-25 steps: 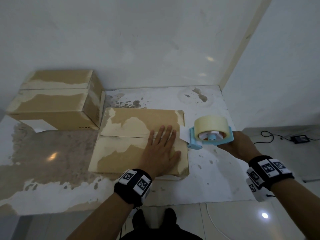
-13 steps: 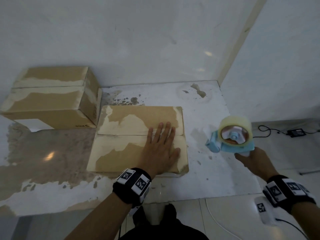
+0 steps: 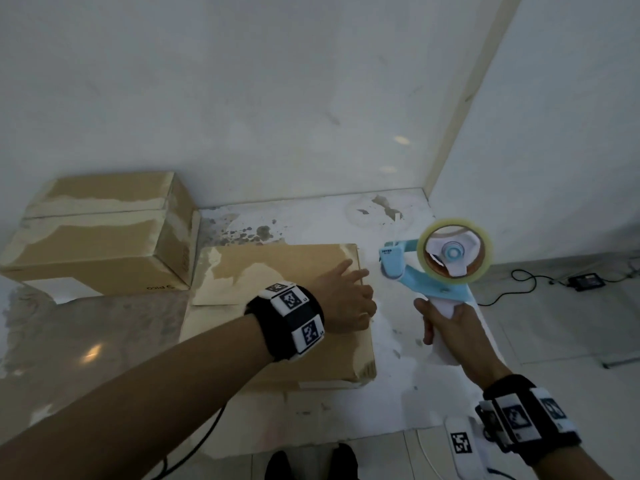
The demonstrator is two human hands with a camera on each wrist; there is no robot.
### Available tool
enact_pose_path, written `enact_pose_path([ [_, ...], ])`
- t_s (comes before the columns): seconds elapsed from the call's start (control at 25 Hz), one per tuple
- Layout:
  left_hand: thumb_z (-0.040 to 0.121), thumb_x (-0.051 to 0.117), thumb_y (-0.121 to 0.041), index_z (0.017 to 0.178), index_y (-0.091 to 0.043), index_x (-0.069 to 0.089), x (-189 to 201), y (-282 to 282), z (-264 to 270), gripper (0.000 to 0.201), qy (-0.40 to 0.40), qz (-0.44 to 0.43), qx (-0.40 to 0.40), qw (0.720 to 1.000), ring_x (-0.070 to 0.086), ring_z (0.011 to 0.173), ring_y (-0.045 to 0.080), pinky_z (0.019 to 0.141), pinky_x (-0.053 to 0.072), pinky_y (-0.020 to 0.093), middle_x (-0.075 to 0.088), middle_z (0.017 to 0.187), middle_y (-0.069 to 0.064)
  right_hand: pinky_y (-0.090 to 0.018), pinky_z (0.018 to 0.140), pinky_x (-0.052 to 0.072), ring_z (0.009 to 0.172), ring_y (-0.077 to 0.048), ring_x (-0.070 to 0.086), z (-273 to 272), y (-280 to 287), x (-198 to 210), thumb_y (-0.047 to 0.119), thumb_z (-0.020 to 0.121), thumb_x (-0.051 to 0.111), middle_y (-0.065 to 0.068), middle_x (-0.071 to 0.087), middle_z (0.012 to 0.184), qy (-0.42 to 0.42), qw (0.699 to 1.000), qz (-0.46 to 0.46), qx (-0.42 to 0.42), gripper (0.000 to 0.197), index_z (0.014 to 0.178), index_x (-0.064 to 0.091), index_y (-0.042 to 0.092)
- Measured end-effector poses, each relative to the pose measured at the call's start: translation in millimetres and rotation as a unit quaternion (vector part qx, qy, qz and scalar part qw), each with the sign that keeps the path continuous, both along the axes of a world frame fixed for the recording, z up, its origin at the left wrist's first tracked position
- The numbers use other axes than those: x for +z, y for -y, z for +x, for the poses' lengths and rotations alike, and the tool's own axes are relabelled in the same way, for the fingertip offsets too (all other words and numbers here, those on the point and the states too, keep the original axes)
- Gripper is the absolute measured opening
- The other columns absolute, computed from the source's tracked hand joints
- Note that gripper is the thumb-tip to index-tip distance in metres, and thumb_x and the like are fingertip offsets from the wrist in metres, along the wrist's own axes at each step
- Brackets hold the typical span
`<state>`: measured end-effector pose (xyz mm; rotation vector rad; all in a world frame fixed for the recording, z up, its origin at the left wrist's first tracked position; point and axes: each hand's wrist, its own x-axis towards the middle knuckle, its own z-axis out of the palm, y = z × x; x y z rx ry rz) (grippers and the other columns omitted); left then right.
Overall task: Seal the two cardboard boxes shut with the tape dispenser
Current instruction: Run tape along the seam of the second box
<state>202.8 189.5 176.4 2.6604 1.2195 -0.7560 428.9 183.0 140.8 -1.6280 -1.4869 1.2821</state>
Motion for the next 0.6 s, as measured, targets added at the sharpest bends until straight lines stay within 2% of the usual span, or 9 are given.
enact_pose_path([
  [0.12, 0.101, 0.02, -0.041, 0.12, -0.023, 0.062, -8, -9, 5, 0.05, 0.009, -0.027, 0.004, 1.0, 0.02, 0.146, 0.028, 0.117, 0.004, 0.056, 0.056, 0.136, -0.002, -0.037, 0.064, 0.051, 0.049, -0.02, 0.061, -5, 5, 2, 0.034, 0.092, 0.063, -0.014, 0.063, 0.053, -0.018, 1.0, -0.006, -0.025, 0.045, 0.058, 0.059, 0.005],
  [0.2, 0.101, 0.023, -0.037, 0.106, -0.018, 0.069, -5, -17, 6, 0.05, 0.146, -0.042, 0.104, 0.983, 0.042, 0.135, 0.021, 0.118, 0.013, 0.054, 0.067, 0.12, -0.001, -0.036, 0.064, 0.052, 0.049, -0.022, 0.063, -8, 8, 5, 0.035, 0.093, 0.061, -0.018, 0.065, 0.055, -0.023, 0.999, 0.002, -0.036, 0.046, 0.059, 0.059, 0.004],
  [0.24, 0.102, 0.024, -0.035, 0.106, -0.015, 0.069, 1, -22, 6, 0.05, 0.265, -0.061, 0.199, 0.942, 0.054, 0.122, 0.019, 0.115, 0.025, 0.049, 0.07, 0.114, 0.001, -0.033, 0.062, 0.051, 0.049, -0.022, 0.063, -9, 9, 7, 0.035, 0.094, 0.059, -0.018, 0.066, 0.056, -0.022, 0.999, 0.01, -0.041, 0.047, 0.059, 0.059, 0.003],
  [0.28, 0.103, 0.023, -0.035, 0.107, -0.01, 0.069, 10, -27, 5, 0.052, 0.392, -0.107, 0.32, 0.856, 0.063, 0.109, 0.019, 0.109, 0.037, 0.045, 0.072, 0.109, 0.004, -0.03, 0.061, 0.05, 0.049, -0.021, 0.063, -12, 9, 8, 0.035, 0.095, 0.058, -0.017, 0.066, 0.055, -0.02, 0.999, 0.017, -0.046, 0.048, 0.059, 0.06, 0.003],
  [0.36, 0.102, 0.024, -0.044, 0.11, -0.002, 0.068, 22, -37, 3, 0.061, 0.547, -0.267, 0.512, 0.606, 0.071, 0.097, 0.022, 0.102, 0.047, 0.039, 0.076, 0.1, 0.01, -0.025, 0.058, 0.048, 0.047, -0.017, 0.063, -19, 10, 9, 0.034, 0.095, 0.057, -0.013, 0.065, 0.052, -0.017, 0.998, 0.025, -0.057, 0.048, 0.058, 0.059, 0.004],
  [0.4, 0.101, 0.03, -0.049, 0.111, -0.001, 0.066, 25, -41, 2, 0.061, 0.565, -0.338, 0.556, 0.507, 0.072, 0.095, 0.023, 0.097, 0.05, 0.036, 0.076, 0.098, 0.012, -0.022, 0.057, 0.047, 0.046, -0.014, 0.062, -22, 9, 10, 0.033, 0.096, 0.057, -0.011, 0.064, 0.051, -0.016, 0.998, 0.03, -0.059, 0.048, 0.057, 0.059, 0.005],
  [0.44, 0.098, 0.037, -0.05, 0.112, -0.001, 0.065, 27, -45, 2, 0.058, 0.566, -0.377, 0.573, 0.457, 0.073, 0.092, 0.023, 0.092, 0.054, 0.034, 0.076, 0.096, 0.012, -0.017, 0.055, 0.047, 0.045, -0.011, 0.06, -26, 9, 12, 0.032, 0.096, 0.057, -0.011, 0.064, 0.05, -0.013, 0.997, 0.038, -0.059, 0.048, 0.056, 0.059, 0.005],
  [0.48, 0.097, 0.044, -0.048, 0.111, -0.001, 0.066, 27, -47, 4, 0.053, 0.569, -0.391, 0.575, 0.44, 0.073, 0.088, 0.02, 0.085, 0.057, 0.032, 0.076, 0.094, 0.011, -0.012, 0.053, 0.045, 0.044, -0.009, 0.058, -28, 10, 13, 0.03, 0.096, 0.057, -0.014, 0.064, 0.05, -0.011, 0.997, 0.046, -0.056, 0.048, 0.055, 0.058, 0.005],
  [0.6, 0.095, 0.056, -0.027, 0.103, -0.005, 0.068, 28, -52, 3, 0.027, 0.562, -0.368, 0.583, 0.457, 0.073, 0.074, 0.013, 0.067, 0.06, 0.025, 0.076, 0.086, 0.007, -0.005, 0.05, 0.041, 0.043, -0.005, 0.055, -35, 9, 14, 0.026, 0.095, 0.059, -0.016, 0.064, 0.052, -0.013, 0.996, 0.069, -0.059, 0.048, 0.054, 0.058, 0.003],
])
